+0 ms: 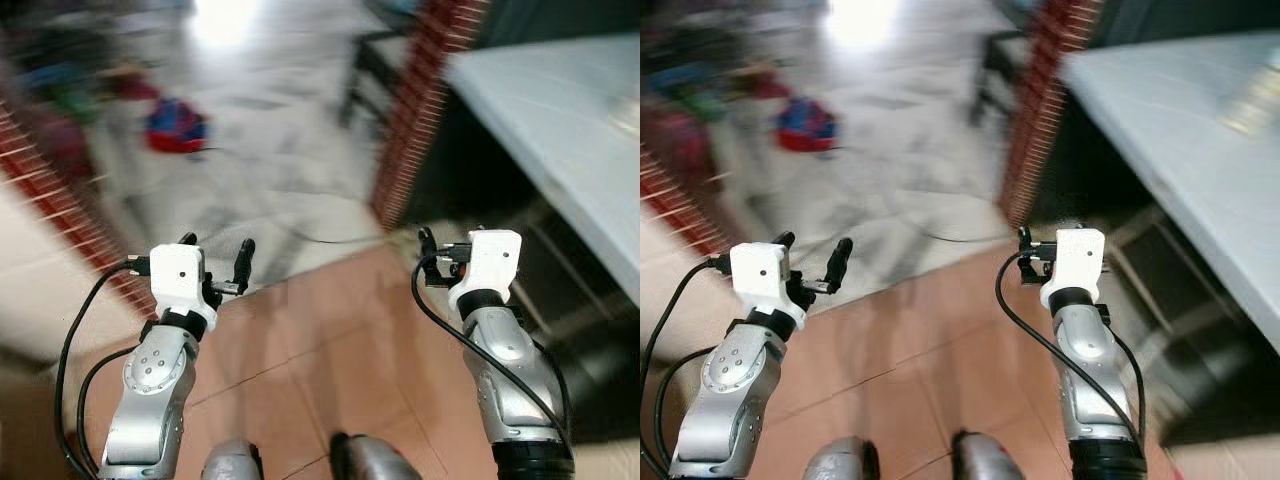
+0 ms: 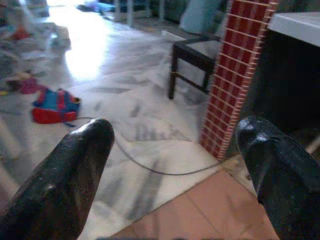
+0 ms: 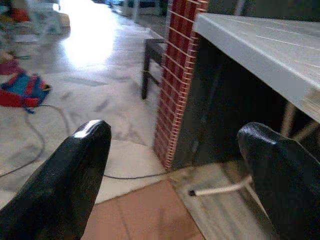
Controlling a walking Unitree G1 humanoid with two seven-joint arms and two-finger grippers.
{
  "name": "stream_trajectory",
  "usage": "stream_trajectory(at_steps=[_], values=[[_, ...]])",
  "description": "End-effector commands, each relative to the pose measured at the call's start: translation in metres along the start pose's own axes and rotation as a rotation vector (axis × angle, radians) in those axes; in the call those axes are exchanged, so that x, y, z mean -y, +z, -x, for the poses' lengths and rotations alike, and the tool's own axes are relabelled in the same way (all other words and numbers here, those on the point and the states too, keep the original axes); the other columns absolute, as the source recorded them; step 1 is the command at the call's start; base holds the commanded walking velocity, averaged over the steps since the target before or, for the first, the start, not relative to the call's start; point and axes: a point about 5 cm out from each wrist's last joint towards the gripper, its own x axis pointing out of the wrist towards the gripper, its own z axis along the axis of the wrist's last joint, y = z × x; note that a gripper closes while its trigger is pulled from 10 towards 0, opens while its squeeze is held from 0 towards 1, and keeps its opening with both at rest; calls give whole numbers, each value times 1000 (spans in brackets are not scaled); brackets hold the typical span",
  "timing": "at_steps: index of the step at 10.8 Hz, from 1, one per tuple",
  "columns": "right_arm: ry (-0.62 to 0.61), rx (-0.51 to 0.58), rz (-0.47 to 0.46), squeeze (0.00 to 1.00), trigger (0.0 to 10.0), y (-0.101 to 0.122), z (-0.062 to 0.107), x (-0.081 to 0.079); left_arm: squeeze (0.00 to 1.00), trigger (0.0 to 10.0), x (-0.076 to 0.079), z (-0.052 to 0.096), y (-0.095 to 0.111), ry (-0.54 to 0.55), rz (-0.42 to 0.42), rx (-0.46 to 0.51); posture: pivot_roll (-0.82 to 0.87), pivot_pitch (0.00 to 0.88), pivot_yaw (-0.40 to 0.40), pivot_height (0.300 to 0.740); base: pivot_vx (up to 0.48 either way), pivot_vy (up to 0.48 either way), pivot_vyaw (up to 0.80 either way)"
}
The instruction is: Restocking fridge
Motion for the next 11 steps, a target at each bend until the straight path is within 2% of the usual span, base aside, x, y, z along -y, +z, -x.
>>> stream_trajectory(at_steps=[1, 7, 11], values=[[2, 6, 1, 0, 10000, 1, 0, -3, 0, 10000, -2, 3, 2, -6, -2, 0, 57, 138, -10, 740, 0, 0, -800], [-13, 15, 8, 0, 10000, 3, -4, 1, 0, 10000, 1, 2, 2, -16, 5, 6, 48, 139, -12, 740, 0, 0, -800], [-4, 25, 3, 0, 10000, 5, -7, -1, 0, 10000, 2, 2, 2, -22, 9, 8, 51, 140, -15, 740, 298, 0, -800]])
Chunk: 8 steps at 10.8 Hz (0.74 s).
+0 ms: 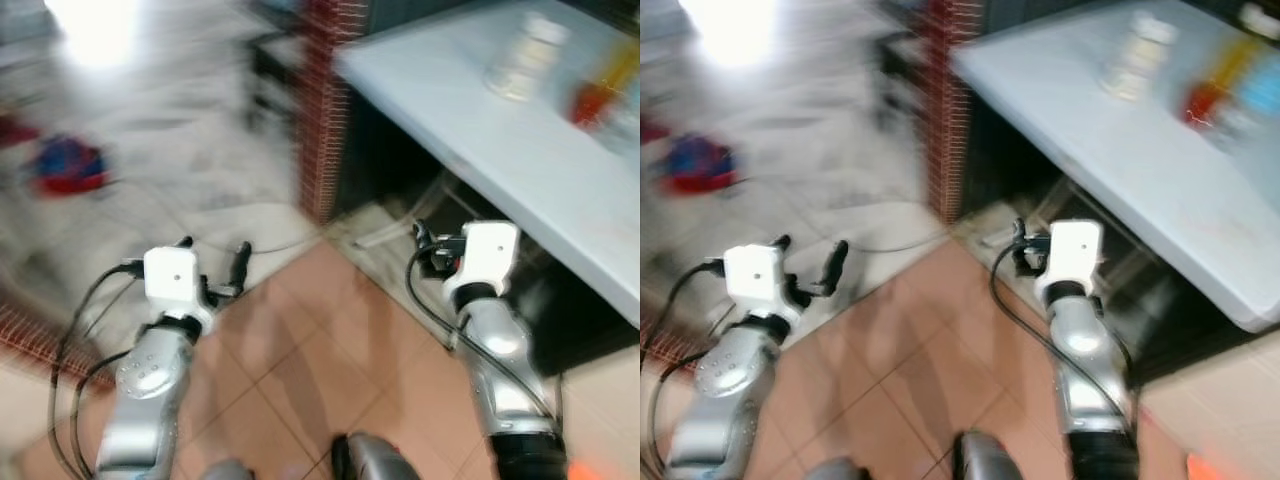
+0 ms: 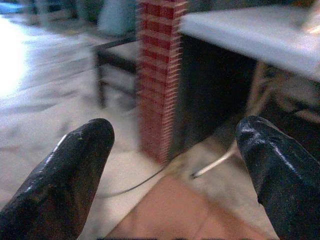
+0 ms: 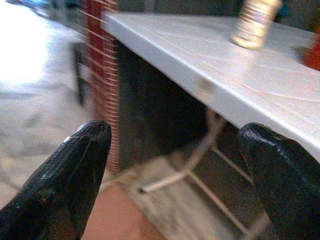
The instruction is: Restocking fridge
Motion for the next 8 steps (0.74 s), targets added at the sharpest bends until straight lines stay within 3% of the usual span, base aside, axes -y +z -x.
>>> stream_trajectory(at_steps=[1, 8], values=[[25, 16, -19, 0, 10000, 4, -2, -8, 0, 10000, -8, 6, -3, 24, -14, -23, 51, 143, -15, 740, 0, 0, -800], [35, 24, -15, 0, 10000, 5, -5, -11, 0, 10000, -6, 5, -3, 13, -3, -23, 51, 148, -19, 740, 0, 0, -800]])
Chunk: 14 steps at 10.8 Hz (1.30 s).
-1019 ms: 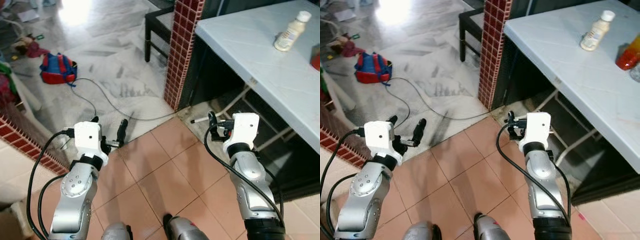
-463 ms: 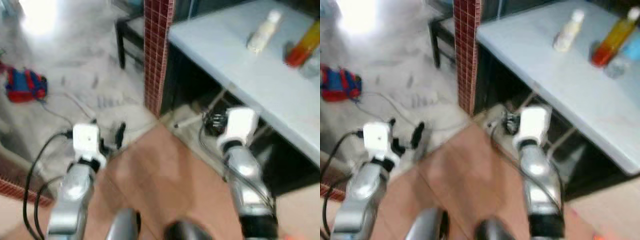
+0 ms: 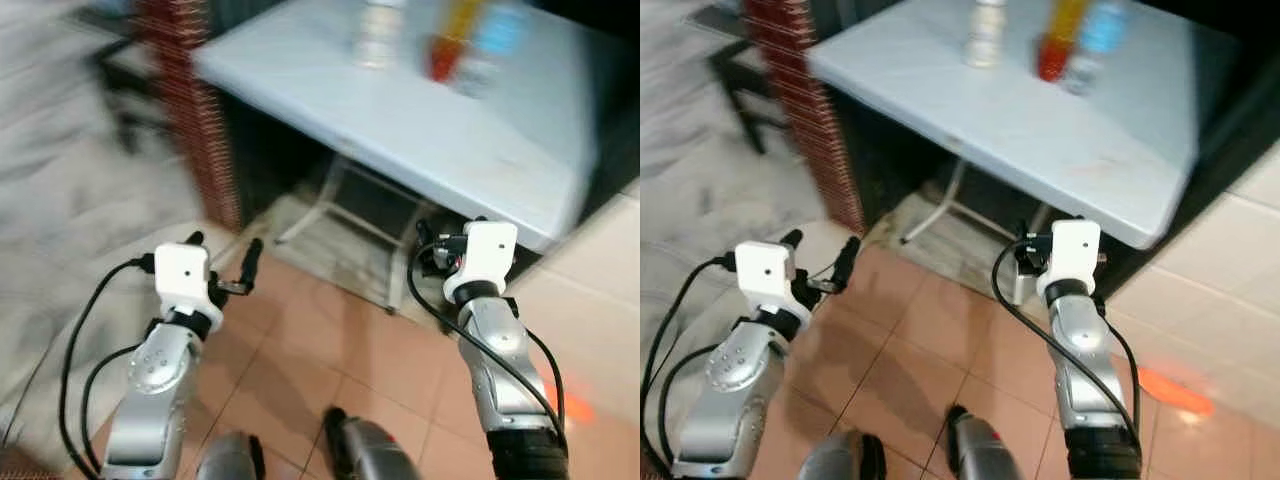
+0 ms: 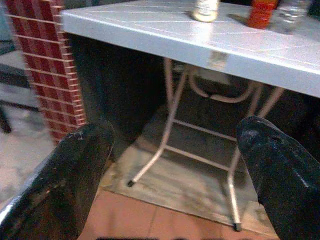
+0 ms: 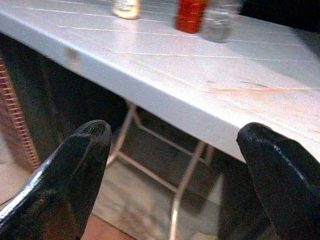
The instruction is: Restocking fridge
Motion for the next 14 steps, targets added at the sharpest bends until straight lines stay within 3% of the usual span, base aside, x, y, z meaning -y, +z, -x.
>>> stream_trajectory(at_steps=[1, 3, 8, 13, 14], values=[[13, 6, -3, 0, 10000, 1, -1, -3, 0, 10000, -2, 3, -2, 2, 3, -10, 52, 149, -19, 740, 0, 0, -800], [16, 8, -8, 0, 10000, 0, 0, -3, 0, 10000, -2, 4, -2, -1, 5, -8, 51, 150, -17, 740, 0, 0, -684], [9, 57, 31, 0, 10000, 19, -7, -2, 0, 10000, -14, -2, -1, 12, -47, -14, 40, 176, -5, 740, 127, 122, 0], [13, -15, 17, 0, 10000, -7, 6, -10, 0, 10000, -14, 1, -10, 9, -3, -56, 32, 127, 26, 740, 0, 343, -640], [1, -14, 6, 0, 10000, -8, 6, -12, 0, 10000, -20, -1, -7, 31, 4, -51, 29, 121, 29, 740, 0, 439, -800]])
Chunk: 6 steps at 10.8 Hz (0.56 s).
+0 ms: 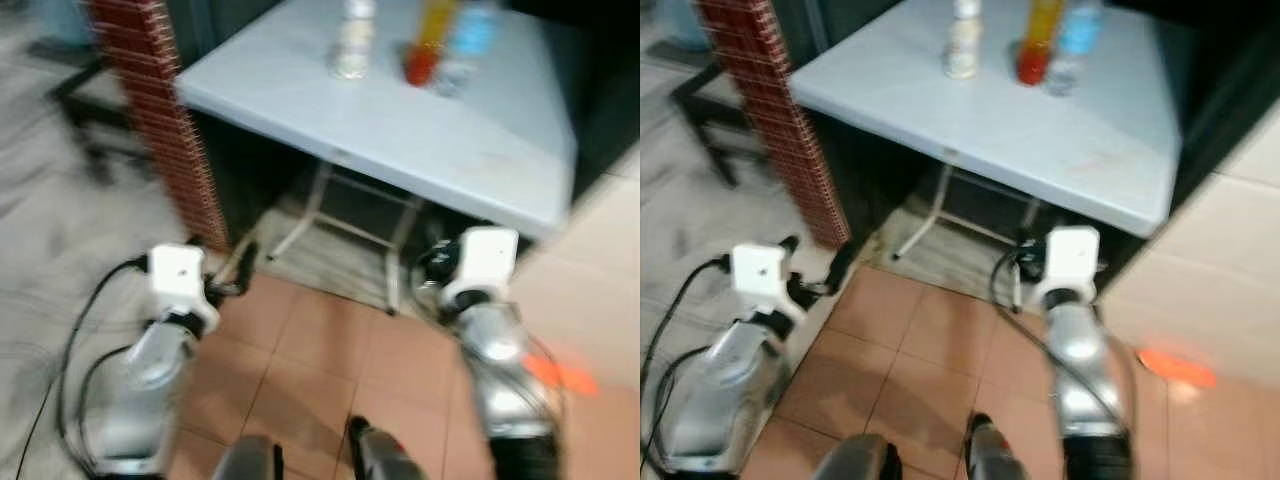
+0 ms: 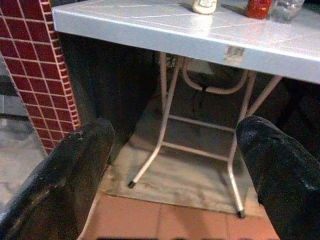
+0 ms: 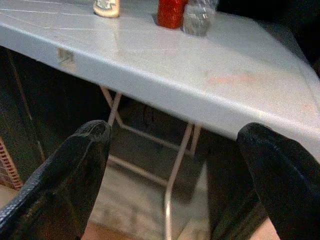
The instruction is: Restocking fridge
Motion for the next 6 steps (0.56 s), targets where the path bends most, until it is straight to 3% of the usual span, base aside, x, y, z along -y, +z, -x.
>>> stream_trajectory(at_steps=[1, 2, 5, 6], values=[[-11, 12, 19, 0, 10000, 3, -2, 2, 0, 10000, -2, -2, 3, 5, -4, 7, 32, 125, 25, 740, 0, 368, 0], [-2, 8, 17, 0, 10000, 1, -2, 0, 0, 10000, -3, -3, 4, 4, -15, 10, 37, 124, 19, 740, 0, 341, 0], [-38, 33, 28, 0, 10000, 6, -10, 11, 0, 10000, -7, -3, 8, 27, -1, 51, 35, 134, 11, 740, 0, 0, 0], [-33, 53, 36, 0, 10000, 10, -12, 14, 0, 10000, -6, -2, 8, 20, 12, 61, 32, 132, 10, 740, 375, 0, 0]])
